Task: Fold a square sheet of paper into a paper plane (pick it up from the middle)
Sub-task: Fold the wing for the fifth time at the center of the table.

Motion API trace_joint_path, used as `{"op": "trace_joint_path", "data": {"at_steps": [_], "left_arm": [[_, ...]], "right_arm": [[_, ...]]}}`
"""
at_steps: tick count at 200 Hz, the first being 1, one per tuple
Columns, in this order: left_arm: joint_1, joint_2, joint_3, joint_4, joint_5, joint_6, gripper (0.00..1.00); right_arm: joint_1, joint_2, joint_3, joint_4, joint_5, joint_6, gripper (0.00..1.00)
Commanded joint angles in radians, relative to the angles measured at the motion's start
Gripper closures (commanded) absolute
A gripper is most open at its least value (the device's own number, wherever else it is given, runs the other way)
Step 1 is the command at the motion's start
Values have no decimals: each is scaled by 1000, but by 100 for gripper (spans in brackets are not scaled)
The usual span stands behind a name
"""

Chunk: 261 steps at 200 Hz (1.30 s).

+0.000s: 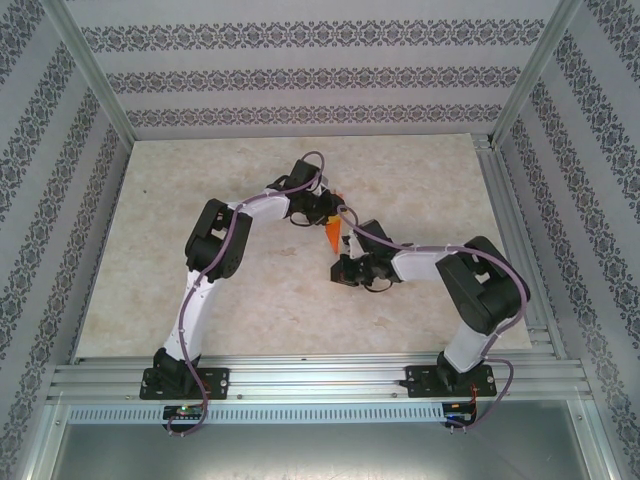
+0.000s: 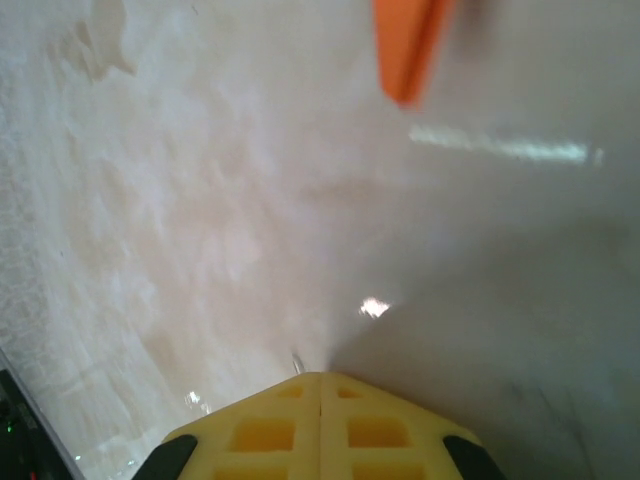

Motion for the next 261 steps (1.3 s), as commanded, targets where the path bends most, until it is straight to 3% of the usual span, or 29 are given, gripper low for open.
{"op": "trace_joint_path", "data": {"at_steps": [1, 28, 41, 75, 131, 197, 261], "left_arm": [[2, -17, -91, 0, -33, -35, 71], [-4, -74, -173, 40, -46, -86, 71], [-7, -96, -220, 83, -57, -121, 71], [-8, -134, -291, 141, -84, -182, 71], [-11, -215, -391, 175, -154, -246, 72], [-10, -227, -414, 219, -148, -276, 69], [5, -177, -294, 177, -152, -242, 62]], "right_arm": [[-54, -116, -17, -63, -5, 17, 100], [-109, -165, -13, -6, 29, 57, 100], [-118, -157, -7, 31, 55, 89, 95], [-99, -39, 35, 235, 2, 212, 94], [-58, 120, 140, 253, 20, 233, 95], [-52, 218, 189, 46, 44, 138, 97], [-49, 250, 162, -61, 51, 55, 100]]}}
